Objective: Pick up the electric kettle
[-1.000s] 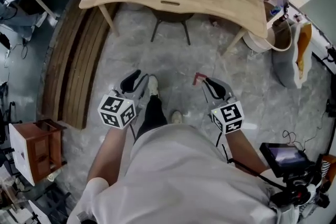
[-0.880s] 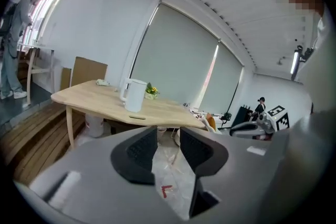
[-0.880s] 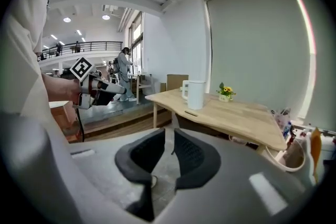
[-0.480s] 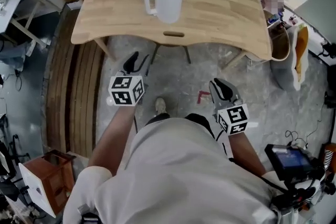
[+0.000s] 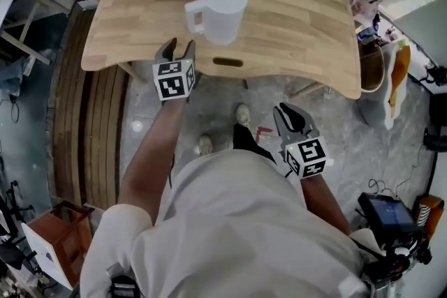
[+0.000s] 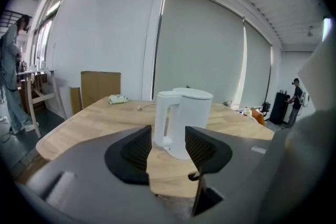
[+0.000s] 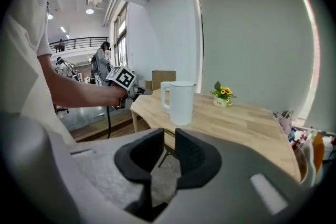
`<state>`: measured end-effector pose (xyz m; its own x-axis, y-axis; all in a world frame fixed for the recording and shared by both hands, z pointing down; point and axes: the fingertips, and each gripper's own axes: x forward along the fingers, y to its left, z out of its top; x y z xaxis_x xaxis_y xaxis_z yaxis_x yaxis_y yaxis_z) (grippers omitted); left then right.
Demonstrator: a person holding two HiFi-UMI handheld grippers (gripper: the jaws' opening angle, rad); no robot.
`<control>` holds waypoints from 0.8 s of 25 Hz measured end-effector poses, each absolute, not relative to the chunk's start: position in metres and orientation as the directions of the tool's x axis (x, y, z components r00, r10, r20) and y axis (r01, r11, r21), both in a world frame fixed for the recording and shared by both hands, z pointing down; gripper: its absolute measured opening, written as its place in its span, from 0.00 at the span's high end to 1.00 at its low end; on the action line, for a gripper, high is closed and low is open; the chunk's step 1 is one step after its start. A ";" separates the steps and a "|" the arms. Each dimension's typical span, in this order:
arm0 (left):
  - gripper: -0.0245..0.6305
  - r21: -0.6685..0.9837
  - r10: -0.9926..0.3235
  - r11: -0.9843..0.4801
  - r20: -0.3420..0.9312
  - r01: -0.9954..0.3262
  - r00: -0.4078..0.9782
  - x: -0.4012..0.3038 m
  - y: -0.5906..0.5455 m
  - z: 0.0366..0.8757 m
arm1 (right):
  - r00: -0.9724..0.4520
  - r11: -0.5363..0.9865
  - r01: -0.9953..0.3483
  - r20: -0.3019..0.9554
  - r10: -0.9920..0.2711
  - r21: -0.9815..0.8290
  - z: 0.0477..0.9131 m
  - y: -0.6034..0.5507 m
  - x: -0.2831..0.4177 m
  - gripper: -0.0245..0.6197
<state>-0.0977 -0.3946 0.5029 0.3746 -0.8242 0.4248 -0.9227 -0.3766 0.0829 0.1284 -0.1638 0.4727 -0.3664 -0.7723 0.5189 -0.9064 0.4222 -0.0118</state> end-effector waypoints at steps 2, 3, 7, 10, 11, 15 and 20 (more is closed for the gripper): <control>0.63 0.055 -0.842 -0.328 0.435 -0.943 0.318 -0.094 -0.422 0.512 | -0.394 0.457 -0.890 0.528 -0.752 -0.013 0.472 -0.184 0.139 0.88; 0.61 0.045 -0.851 -0.301 0.439 -0.953 0.289 -0.093 -0.434 0.517 | -0.406 0.474 -0.880 0.530 -0.744 -0.009 0.471 -0.195 0.146 0.88; 0.59 0.016 -0.869 -0.224 0.449 -0.974 0.207 -0.083 -0.472 0.533 | -0.439 0.513 -0.858 0.538 -0.720 -0.013 0.470 -0.235 0.180 0.88; 0.58 0.001 -0.884 -0.176 0.440 -0.984 0.159 -0.077 -0.492 0.540 | -0.456 0.536 -0.844 0.554 -0.697 -0.019 0.473 -0.258 0.204 0.88; 0.58 -0.004 -0.889 -0.160 0.434 -0.987 0.143 -0.076 -0.498 0.541 | -0.460 0.542 -0.840 0.558 -0.690 -0.022 0.474 -0.264 0.211 0.88; 0.58 -0.014 -0.899 -0.110 0.428 -0.994 0.093 -0.076 -0.519 0.552 | -0.475 0.559 -0.828 0.581 -0.661 -0.040 0.483 -0.280 0.234 0.88; 0.59 0.039 -0.900 -0.061 0.429 -0.997 0.072 -0.076 -0.540 0.569 | -0.475 0.576 -0.817 0.610 -0.634 -0.039 0.491 -0.299 0.262 0.88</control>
